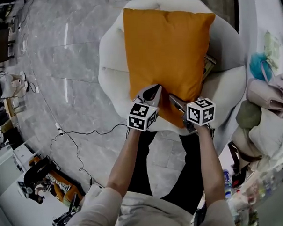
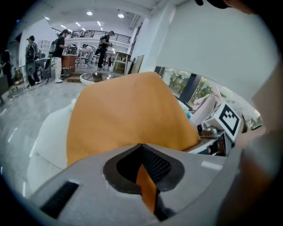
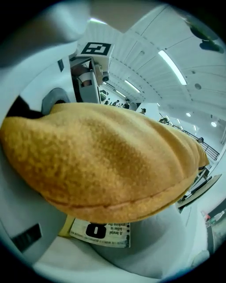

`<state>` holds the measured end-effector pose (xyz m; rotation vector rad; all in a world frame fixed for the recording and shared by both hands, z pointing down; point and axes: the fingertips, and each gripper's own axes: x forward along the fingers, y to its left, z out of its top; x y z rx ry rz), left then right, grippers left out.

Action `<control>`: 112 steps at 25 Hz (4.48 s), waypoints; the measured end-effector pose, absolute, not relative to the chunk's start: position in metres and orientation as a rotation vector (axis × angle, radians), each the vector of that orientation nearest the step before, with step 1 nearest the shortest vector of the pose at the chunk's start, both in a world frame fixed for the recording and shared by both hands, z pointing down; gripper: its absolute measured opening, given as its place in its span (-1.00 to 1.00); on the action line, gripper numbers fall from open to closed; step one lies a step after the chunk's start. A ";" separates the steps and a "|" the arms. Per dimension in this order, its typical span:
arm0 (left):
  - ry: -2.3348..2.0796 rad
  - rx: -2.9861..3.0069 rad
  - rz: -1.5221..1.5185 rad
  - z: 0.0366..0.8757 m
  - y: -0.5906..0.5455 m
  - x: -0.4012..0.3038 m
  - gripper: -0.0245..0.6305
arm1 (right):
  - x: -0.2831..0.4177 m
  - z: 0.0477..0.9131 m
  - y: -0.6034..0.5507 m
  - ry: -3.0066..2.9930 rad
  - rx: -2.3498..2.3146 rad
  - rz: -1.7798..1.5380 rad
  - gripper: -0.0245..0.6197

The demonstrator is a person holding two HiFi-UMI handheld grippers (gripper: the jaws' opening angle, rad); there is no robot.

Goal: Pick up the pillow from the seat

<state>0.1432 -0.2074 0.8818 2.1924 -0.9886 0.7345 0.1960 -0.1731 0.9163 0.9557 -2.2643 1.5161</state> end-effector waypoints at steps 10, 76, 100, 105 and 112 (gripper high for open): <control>-0.966 2.204 0.747 0.812 -0.188 0.084 -0.90 | 0.201 0.844 -0.135 -2.177 1.233 1.166 -0.18; -0.984 2.491 0.366 0.394 0.160 -0.020 -0.90 | 0.111 0.411 0.193 -2.004 1.955 0.524 -0.19; -0.996 2.516 0.438 0.411 0.205 -0.035 -0.90 | 0.083 0.455 0.246 -1.940 1.831 0.576 -0.19; -0.978 2.521 0.445 0.412 0.205 -0.029 -0.90 | 0.084 0.451 0.246 -1.938 1.829 0.574 -0.18; -0.929 2.541 0.448 0.411 0.207 -0.006 -0.90 | 0.094 0.446 0.248 -1.931 1.821 0.543 -0.19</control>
